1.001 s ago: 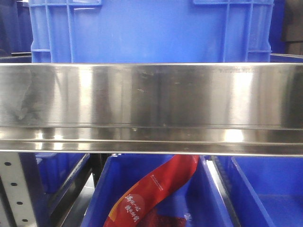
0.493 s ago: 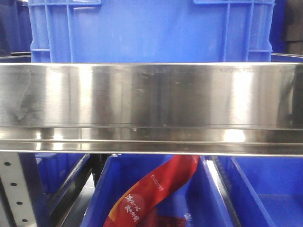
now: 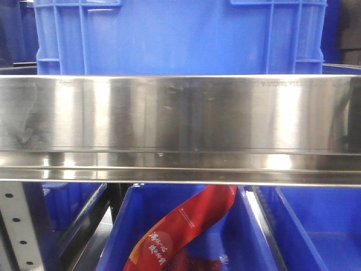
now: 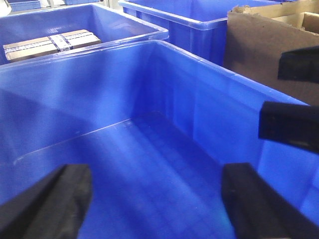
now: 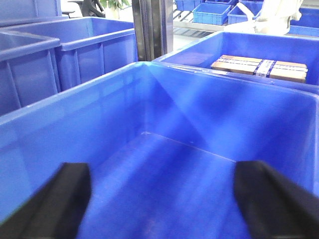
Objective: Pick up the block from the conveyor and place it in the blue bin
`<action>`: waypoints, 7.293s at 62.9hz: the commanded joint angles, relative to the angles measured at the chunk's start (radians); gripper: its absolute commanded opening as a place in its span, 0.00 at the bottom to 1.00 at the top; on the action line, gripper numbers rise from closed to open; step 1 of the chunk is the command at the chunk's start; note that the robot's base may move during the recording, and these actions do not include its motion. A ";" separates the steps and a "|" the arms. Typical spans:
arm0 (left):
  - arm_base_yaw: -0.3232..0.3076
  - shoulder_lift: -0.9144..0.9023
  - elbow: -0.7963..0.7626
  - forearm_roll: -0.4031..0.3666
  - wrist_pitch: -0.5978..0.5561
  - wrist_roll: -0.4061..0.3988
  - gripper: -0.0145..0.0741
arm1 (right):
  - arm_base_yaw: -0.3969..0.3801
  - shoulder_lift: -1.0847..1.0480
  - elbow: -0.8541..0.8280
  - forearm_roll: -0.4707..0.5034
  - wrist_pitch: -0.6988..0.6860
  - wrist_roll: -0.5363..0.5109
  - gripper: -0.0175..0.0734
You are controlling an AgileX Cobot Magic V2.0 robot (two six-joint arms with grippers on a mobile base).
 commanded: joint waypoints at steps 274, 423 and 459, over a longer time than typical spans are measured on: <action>0.257 -1.148 0.952 -0.053 -0.226 -0.006 0.04 | -0.404 -1.385 1.254 -0.218 -0.193 0.077 0.01; 0.533 -1.364 1.295 0.126 -0.316 -0.144 0.04 | -0.497 -1.385 1.254 -0.218 -0.197 0.077 0.01; 0.462 -1.455 1.403 0.097 -0.293 -0.134 0.04 | -0.497 -1.385 1.254 -0.218 -0.197 0.077 0.01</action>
